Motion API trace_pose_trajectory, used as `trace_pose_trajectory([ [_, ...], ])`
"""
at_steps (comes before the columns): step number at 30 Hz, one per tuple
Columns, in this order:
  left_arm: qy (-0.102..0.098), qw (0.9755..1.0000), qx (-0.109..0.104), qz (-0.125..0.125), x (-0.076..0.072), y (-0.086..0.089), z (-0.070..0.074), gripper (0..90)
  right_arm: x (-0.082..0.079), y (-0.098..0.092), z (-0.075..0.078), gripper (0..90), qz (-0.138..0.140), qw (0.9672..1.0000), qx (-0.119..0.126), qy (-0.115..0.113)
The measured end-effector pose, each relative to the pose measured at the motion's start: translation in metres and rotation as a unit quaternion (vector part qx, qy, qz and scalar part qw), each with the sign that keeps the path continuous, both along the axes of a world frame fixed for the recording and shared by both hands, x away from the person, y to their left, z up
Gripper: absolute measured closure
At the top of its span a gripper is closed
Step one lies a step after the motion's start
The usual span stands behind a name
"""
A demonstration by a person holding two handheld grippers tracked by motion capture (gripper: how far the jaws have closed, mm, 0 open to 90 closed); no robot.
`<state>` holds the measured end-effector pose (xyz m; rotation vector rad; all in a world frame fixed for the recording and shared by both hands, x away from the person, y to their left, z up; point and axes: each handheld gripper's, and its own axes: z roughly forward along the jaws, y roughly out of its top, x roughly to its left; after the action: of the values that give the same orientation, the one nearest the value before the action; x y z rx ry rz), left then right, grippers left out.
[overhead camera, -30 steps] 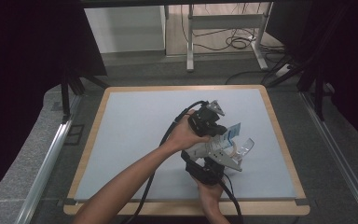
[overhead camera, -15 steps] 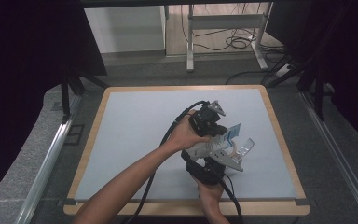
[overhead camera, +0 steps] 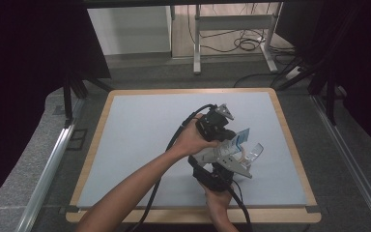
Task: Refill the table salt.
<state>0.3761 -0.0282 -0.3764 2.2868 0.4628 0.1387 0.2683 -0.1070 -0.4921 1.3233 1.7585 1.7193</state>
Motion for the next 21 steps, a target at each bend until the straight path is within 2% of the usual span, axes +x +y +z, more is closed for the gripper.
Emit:
trace_pose_trajectory([
  [21,0.003,1.0,0.006,-0.004,0.0033,-0.0056,-0.001,90.0,0.001,-0.0016,-0.0009,43.3,-0.014,0.9999,0.007,-0.001],
])
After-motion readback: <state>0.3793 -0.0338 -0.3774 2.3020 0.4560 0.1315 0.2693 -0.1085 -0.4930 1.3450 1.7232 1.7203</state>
